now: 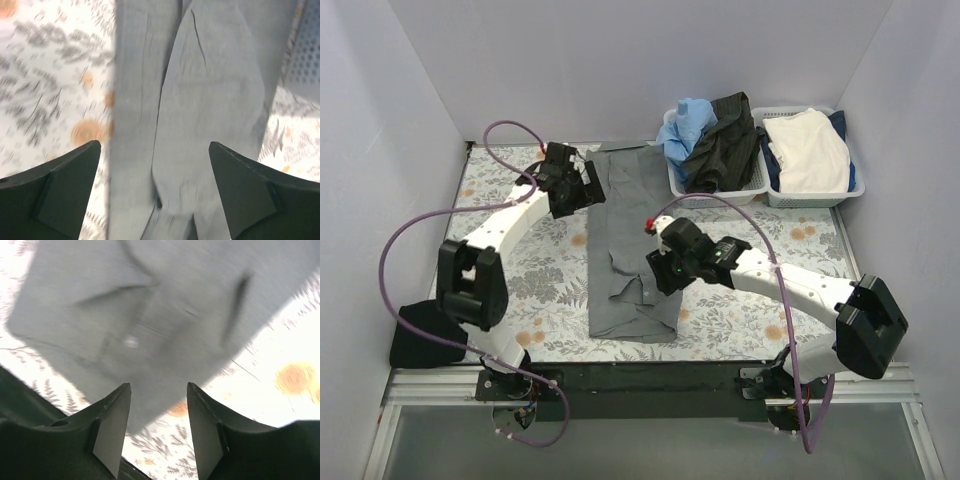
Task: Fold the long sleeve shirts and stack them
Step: Fold the shirt
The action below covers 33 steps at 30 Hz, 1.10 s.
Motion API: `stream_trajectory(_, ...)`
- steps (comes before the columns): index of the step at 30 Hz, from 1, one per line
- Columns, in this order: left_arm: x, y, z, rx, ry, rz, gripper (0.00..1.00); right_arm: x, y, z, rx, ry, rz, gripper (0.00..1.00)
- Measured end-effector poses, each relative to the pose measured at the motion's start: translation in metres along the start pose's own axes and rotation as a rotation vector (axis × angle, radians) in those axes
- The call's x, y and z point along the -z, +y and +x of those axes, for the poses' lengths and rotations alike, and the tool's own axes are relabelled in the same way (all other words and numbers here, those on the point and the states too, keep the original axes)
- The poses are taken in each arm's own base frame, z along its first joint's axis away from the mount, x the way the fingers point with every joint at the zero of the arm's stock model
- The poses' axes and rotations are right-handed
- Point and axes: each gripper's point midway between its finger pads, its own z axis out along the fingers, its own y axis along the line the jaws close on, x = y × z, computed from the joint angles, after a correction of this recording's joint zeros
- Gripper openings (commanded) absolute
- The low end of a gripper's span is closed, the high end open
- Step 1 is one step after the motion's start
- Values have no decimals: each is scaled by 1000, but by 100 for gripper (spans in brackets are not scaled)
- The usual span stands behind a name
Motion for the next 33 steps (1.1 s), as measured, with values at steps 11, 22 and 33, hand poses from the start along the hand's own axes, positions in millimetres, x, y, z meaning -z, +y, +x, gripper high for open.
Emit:
stream_trajectory(11, 37, 64, 138, 99, 217, 60, 93, 1, -74, 63, -361, 91, 11, 80)
stream_trajectory(22, 46, 69, 189, 275, 372, 221, 93, -16, -50, 79, -466, 154, -261, 82)
stream_trajectory(33, 64, 52, 224, 369, 594, 375, 86, -26, -26, 84, -503, 216, -445, 72)
